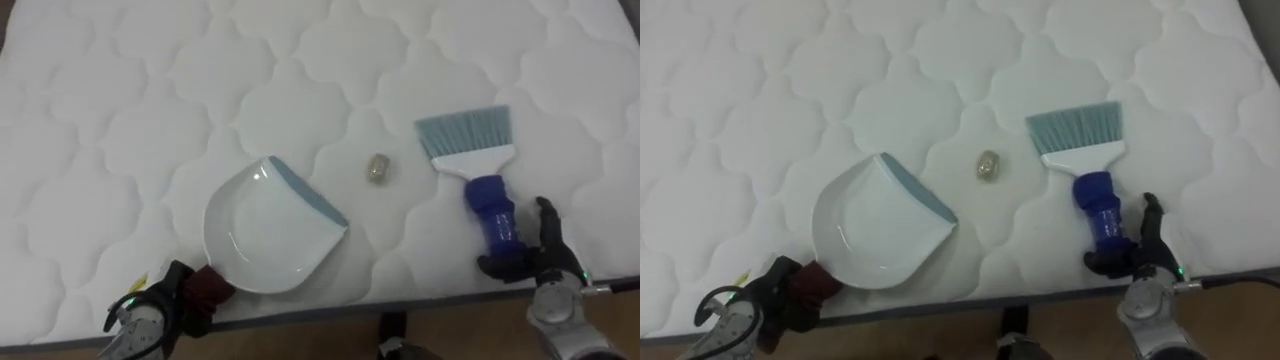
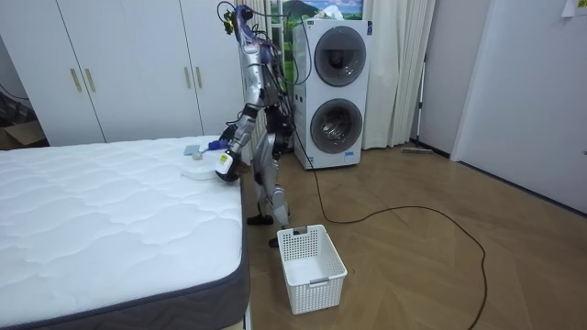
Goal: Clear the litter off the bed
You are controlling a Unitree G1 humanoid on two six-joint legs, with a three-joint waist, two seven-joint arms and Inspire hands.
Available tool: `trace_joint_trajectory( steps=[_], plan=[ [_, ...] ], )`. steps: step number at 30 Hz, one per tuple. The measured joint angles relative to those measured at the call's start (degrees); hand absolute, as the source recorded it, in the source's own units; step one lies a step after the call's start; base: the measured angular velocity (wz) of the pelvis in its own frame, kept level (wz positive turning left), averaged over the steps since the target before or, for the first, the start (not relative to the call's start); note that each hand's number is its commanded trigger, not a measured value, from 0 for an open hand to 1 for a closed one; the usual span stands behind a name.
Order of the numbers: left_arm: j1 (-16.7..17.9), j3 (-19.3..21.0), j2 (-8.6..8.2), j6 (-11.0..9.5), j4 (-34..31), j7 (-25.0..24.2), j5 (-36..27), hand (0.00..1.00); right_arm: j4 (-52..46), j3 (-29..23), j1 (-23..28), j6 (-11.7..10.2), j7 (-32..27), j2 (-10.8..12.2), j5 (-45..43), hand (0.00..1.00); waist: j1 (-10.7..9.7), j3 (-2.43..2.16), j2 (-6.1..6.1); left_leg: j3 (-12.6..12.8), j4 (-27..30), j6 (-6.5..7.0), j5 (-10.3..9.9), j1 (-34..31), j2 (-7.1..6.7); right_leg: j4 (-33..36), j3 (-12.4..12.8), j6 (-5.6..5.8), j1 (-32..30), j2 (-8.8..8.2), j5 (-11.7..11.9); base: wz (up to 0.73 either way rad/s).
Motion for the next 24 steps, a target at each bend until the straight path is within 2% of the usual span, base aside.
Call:
trace_joint_trajectory(
  steps=[3, 5, 14, 19, 24],
  plan=[
    [0.0, 0.0, 0.01, -0.1, -0.1, 0.0, 0.0, 1.0, 0.0, -0.2, -0.7, 0.0, 0.3, -2.1, 0.0, 1.0, 0.0, 0.0, 0.01, 0.0, 0.1, -0.08, -0.1, -0.4, 0.22, -0.2, 0.0, -0.17, -0.2, 0.27, 0.1, 0.0],
    [0.2, 0.0, 0.14, -0.1, -0.4, 0.0, 0.0, 1.0, 0.0, -0.2, -1.2, 0.0, 1.0, -2.5, 0.0, 1.0, 0.2, 0.0, 0.01, 0.0, 0.1, -0.29, 0.0, -0.4, 0.36, -0.2, 0.1, -0.33, -0.3, 0.6, 0.1, -0.02],
    [0.5, -0.6, 0.75, -0.4, -0.9, -0.1, 0.0, 1.0, 0.6, 1.3, -1.4, 0.1, 3.2, -2.2, 0.1, 1.0, 0.1, 0.04, 0.06, -0.3, 0.1, -0.96, 0.2, -0.6, 1.06, 0.1, -0.3, -1.07, -0.4, 0.97, -0.4, 0.03],
    [0.5, -0.6, 0.77, -0.6, -0.9, -0.9, 0.0, 1.0, 1.6, 1.4, -1.5, 0.3, 4.9, -2.2, 4.0, 1.0, 0.1, 0.04, 0.0, -0.3, 1.1, -0.97, 0.1, -0.9, 1.13, 0.7, -0.3, -1.2, -0.4, 0.81, -0.5, 0.0],
    [0.5, -2.3, 0.89, 0.0, -1.3, -0.9, 0.0, 1.0, 3.0, 1.4, -1.7, 0.5, 6.7, -2.1, 10.9, 1.0, -0.1, 0.21, -0.51, -0.3, 1.1, -0.88, 0.1, -0.8, 0.78, 1.3, -0.5, -0.64, -0.4, -0.1, -1.1, 0.05]
  ],
)
